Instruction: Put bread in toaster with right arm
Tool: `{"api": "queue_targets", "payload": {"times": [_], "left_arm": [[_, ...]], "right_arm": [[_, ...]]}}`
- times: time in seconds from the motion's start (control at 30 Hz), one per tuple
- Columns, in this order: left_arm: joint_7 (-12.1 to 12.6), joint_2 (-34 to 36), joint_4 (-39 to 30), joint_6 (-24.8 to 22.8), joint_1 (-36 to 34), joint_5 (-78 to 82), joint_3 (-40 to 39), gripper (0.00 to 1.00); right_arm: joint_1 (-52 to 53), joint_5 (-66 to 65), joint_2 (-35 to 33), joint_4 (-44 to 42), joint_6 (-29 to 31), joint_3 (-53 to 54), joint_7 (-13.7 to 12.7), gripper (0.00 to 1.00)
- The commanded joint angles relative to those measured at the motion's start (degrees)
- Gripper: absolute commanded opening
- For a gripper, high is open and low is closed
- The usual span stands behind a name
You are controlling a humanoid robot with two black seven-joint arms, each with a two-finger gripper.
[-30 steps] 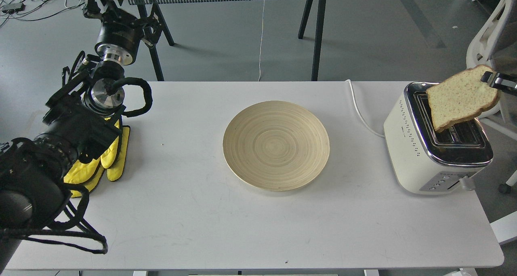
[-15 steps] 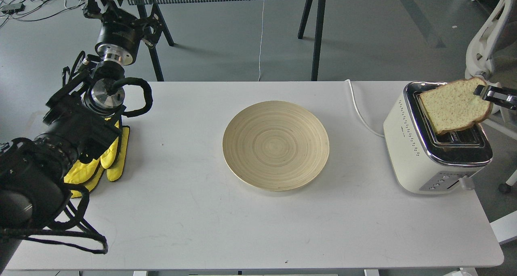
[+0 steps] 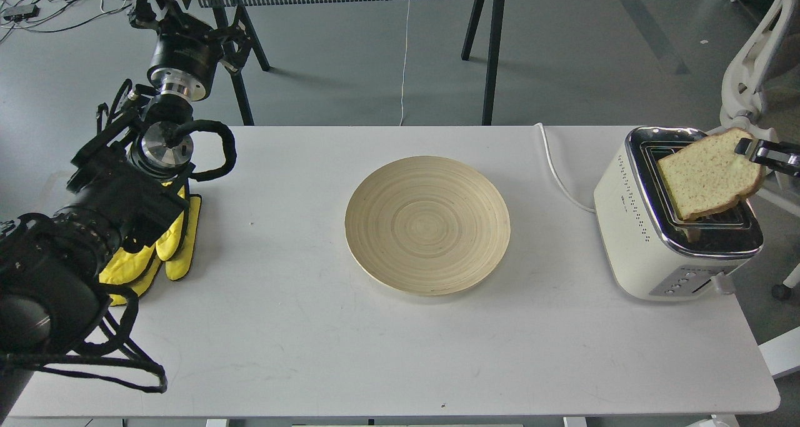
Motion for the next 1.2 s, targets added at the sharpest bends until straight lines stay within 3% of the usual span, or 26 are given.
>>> {"api": "queue_targets", "payload": {"times": [0.0,0.23,0.3,0.5,0.83,1.03,1.17], "left_arm": [[0.00,0.00,0.00,0.00,0.00,0.00,0.00,1.00],[0.00,0.00,0.00,0.00,0.00,0.00,0.09,1.00],[0.00,0.09,0.00,0.00,0.00,0.00,0.09,1.00],[0.00,0.00,0.00,0.00,0.00,0.00,0.09,1.00],[0.00,0.00,0.00,0.00,0.00,0.00,0.00,1.00],[0.00,0.00,0.00,0.00,0.00,0.00,0.00,1.00],[0.00,0.00,0.00,0.00,0.00,0.00,-0.08,1.00]], "right_arm": [[-0.24,0.00,0.40,-0.25,-0.05,0.00,-0.02,0.07],[-0.41,0.18,1.97,-0.51,-0.66,0.61,0.50,0.68],[-0.32,0.27,2.94,-0.60,-0.84,1.05,0.50,1.00],[-0.32,4.03,7.68,-1.83,-4.17,6.57,1.47,0.99],[-0.41,36.89,23.14,-13.42,-3.22,21.43,2.35,1.00],[-0.50,45.96,35.88,-30.27,6.96,31.71,9.64,1.00],[-0.50,50.35,44.15,-40.83,14.00,39.36,9.82,1.00]]}}
